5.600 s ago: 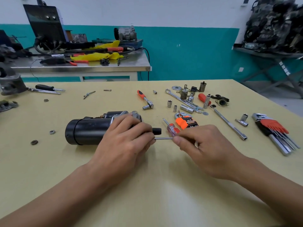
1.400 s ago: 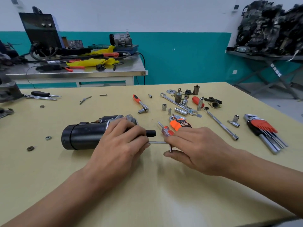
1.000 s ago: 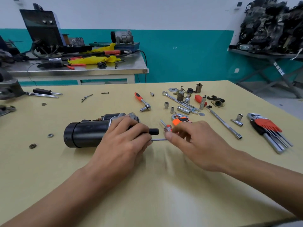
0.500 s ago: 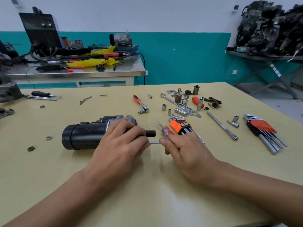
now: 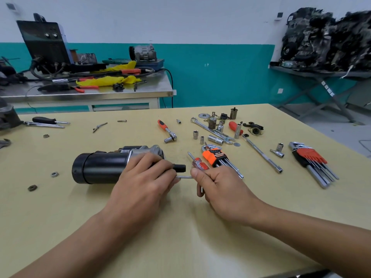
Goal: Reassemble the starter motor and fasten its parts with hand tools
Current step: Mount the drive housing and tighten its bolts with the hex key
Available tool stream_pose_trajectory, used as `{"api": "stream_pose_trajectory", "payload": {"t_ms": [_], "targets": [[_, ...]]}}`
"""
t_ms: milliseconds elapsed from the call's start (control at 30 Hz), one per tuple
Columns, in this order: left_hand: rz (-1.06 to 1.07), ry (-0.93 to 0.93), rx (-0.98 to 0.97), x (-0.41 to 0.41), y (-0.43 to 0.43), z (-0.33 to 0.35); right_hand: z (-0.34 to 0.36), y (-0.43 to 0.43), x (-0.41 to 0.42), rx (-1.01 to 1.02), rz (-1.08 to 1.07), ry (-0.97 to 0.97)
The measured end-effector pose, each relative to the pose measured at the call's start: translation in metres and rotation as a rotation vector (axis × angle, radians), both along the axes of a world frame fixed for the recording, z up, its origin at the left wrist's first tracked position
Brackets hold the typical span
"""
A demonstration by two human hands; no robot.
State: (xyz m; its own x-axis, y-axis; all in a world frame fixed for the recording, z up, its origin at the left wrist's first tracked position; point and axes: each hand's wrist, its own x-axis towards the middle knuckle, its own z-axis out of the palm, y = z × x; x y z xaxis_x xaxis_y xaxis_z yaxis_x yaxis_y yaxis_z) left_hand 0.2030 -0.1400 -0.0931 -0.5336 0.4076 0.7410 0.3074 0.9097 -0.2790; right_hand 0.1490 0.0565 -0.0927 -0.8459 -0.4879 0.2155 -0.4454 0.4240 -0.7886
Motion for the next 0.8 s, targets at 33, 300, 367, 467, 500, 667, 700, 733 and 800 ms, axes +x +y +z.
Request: {"api": "stream_pose_trajectory", "payload": {"t_ms": [33,300,367,467,500,667,700,733,800], "targets": [[-0.002,0.000,-0.002,0.000,0.000,0.000,0.000,0.000,0.000,-0.002,-0.007,-0.028],[-0.056,-0.076,0.057,0.003,-0.002,0.007,0.002,0.000,0.003,-0.064,0.028,-0.112],[-0.081,-0.184,0.163,0.007,-0.016,0.016,0.004,0.002,0.003,-0.094,0.080,-0.079],[0.100,-0.412,0.382,0.015,-0.049,0.033,0.008,0.006,0.001,-0.076,0.155,-0.017],[0.168,-0.501,0.434,0.017,-0.058,0.037,0.010,0.007,0.000,-0.059,0.171,0.003],[0.344,-0.725,0.290,0.009,-0.071,0.034,0.016,0.009,-0.004,-0.002,0.217,0.059],[0.350,-0.718,0.272,0.008,-0.072,0.032,0.017,0.010,-0.006,0.016,0.236,0.066],[0.352,-0.712,0.268,0.007,-0.072,0.031,0.018,0.012,-0.007,0.037,0.256,0.075],[0.351,-0.705,0.267,0.006,-0.072,0.029,0.019,0.016,-0.007,0.075,0.290,0.089]]}}
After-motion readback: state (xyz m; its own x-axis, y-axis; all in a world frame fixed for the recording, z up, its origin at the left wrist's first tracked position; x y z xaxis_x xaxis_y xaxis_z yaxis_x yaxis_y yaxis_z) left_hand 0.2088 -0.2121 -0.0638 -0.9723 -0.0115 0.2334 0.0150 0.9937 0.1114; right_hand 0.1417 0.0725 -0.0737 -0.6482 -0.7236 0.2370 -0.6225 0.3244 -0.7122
